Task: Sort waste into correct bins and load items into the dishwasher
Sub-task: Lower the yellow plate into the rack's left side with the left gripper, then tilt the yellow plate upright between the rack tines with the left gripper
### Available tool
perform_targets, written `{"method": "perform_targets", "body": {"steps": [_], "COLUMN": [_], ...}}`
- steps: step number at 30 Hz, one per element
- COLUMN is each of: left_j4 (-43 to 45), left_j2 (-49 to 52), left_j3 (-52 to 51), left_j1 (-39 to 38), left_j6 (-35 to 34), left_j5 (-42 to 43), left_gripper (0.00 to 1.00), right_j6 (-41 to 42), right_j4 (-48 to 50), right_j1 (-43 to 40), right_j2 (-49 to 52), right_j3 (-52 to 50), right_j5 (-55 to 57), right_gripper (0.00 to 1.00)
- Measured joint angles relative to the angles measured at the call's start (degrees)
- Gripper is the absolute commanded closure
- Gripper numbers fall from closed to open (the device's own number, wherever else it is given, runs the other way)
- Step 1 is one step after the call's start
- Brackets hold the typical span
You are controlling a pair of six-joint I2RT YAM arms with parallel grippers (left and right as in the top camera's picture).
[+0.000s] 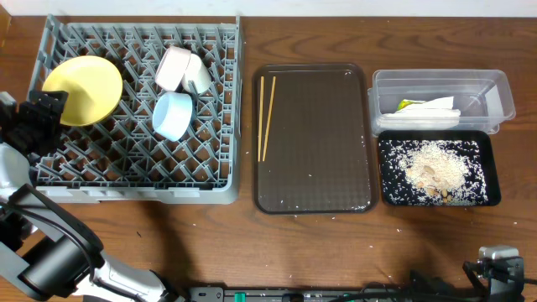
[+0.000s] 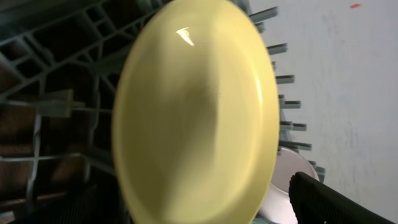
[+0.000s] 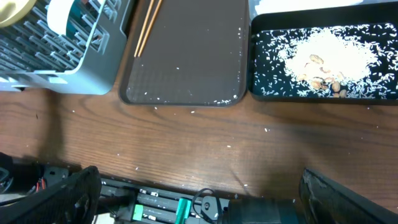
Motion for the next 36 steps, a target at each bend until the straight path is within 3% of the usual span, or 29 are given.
{"method": "perform_targets", "body": {"steps": [36], "left_j4": [4.31], "left_j2": [3.69], "left_j3": [0.0], "left_j1": [-2.25], "left_j6": [-1.27], "left_j5": [-3.08], "left_gripper": [0.15], "right_j6": [0.0], "right_j4": [0.0], "right_j1": [0.0], "right_j2": [0.0], "right_j3": [0.0], "right_j5": [0.0], "right_gripper": [0.01]}}
